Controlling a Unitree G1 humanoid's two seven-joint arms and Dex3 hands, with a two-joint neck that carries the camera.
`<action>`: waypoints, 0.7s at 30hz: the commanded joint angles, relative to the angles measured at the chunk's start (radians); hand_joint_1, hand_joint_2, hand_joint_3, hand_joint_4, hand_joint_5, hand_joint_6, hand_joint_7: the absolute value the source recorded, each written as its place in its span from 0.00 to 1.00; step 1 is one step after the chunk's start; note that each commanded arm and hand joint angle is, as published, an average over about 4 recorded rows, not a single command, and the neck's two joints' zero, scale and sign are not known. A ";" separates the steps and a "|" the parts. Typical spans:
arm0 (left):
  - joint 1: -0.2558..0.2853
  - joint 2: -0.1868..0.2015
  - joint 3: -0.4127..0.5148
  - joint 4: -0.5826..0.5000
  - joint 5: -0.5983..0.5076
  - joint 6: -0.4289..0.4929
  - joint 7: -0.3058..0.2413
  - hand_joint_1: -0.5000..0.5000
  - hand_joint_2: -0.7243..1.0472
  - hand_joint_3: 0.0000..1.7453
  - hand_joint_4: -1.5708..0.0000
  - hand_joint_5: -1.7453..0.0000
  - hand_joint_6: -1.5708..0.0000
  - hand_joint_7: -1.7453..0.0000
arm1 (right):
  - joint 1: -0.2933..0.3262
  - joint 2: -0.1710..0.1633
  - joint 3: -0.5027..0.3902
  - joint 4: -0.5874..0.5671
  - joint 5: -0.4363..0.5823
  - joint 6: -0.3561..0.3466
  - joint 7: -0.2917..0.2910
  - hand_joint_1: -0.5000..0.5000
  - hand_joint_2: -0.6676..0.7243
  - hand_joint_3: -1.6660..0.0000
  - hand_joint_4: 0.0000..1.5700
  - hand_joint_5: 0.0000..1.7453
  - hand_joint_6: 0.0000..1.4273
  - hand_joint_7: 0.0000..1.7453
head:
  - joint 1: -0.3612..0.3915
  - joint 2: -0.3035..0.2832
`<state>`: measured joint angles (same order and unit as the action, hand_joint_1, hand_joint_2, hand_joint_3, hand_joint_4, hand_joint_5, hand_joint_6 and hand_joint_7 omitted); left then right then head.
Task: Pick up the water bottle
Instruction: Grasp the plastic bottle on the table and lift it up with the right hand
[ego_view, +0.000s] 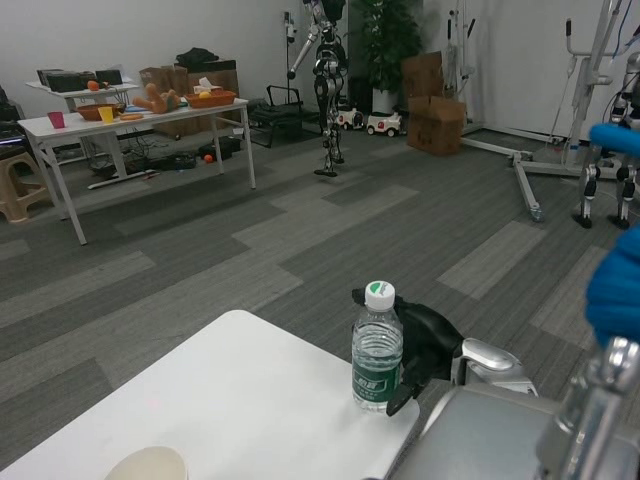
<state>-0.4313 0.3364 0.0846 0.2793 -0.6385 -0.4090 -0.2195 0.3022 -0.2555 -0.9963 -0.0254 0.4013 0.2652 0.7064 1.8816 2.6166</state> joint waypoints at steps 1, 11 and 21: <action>-0.011 0.023 -0.001 0.014 0.000 -0.010 0.003 0.00 0.00 0.05 0.98 1.00 1.00 0.98 | -0.012 0.007 0.010 0.007 -0.010 -0.012 0.000 0.12 0.55 1.00 0.00 0.11 0.00 0.08 | 0.000 -0.001; -0.017 0.029 -0.004 0.017 0.000 -0.010 0.002 0.00 0.00 0.05 0.98 1.00 1.00 1.00 | -0.023 0.010 0.037 0.011 -0.021 -0.015 -0.001 0.11 0.52 1.00 0.00 0.12 0.00 0.08 | 0.005 -0.007; -0.017 0.033 -0.008 0.016 0.000 -0.010 0.002 0.00 0.00 0.05 0.98 1.00 1.00 0.99 | -0.023 -0.001 0.021 0.008 -0.009 -0.015 0.000 0.06 0.35 0.89 0.13 0.53 0.01 0.41 | 0.012 -0.016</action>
<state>-0.4317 0.3584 0.0765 0.2873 -0.6385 -0.4091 -0.2195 0.2850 -0.2537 -0.9629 -0.0213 0.3845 0.2640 0.7063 1.8931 2.6002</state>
